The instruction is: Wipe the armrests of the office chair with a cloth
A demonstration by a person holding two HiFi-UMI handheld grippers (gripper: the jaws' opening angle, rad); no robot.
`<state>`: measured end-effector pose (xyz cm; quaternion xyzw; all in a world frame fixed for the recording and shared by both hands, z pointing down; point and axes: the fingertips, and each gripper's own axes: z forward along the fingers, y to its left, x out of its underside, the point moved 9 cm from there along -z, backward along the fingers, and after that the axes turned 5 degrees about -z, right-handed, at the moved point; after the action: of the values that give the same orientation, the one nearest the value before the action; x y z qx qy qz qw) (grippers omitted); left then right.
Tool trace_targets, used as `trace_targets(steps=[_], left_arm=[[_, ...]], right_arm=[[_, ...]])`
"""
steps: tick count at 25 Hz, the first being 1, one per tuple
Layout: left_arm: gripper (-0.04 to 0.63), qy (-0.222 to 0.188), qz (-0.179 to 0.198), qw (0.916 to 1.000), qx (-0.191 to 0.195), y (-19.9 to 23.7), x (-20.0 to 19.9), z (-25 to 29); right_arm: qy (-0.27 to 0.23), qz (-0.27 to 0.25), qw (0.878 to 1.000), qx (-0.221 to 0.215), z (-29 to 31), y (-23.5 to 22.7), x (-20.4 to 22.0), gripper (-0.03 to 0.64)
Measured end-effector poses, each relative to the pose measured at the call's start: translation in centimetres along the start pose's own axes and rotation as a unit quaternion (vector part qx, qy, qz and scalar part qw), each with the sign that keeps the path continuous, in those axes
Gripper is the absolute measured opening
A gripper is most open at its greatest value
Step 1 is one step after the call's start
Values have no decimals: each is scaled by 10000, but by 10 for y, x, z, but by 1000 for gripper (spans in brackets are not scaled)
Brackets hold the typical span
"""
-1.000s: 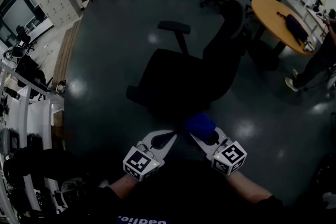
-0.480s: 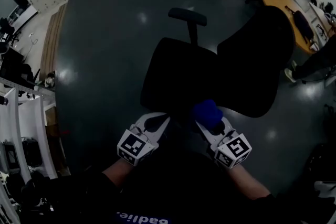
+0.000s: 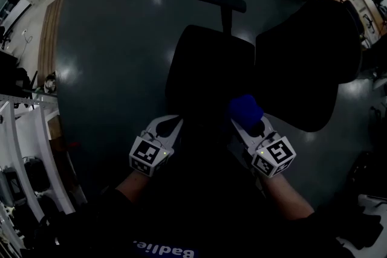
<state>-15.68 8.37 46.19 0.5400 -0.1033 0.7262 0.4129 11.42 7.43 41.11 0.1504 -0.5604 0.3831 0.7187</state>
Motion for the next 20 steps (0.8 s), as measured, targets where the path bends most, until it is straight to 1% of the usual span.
trace_targets(steps=[4, 8, 13, 17, 20], left_arm=[[18, 290, 10, 9991, -309, 20, 23, 6], [18, 595, -8, 9967, -555, 35, 41, 5], [18, 870, 32, 9933, -757, 50, 56, 3], [18, 1111, 49, 9898, -895, 63, 70, 2], [18, 1250, 86, 9879, -920, 71, 75, 2]], right_arm=[[110, 23, 9998, 153, 8, -19, 9, 135], [315, 19, 9993, 190, 12, -32, 19, 135], [502, -3, 9985, 230, 18, -43, 30, 135], [637, -13, 9973, 369, 26, -54, 39, 135], [753, -116, 9959, 496, 32, -62, 43, 135]])
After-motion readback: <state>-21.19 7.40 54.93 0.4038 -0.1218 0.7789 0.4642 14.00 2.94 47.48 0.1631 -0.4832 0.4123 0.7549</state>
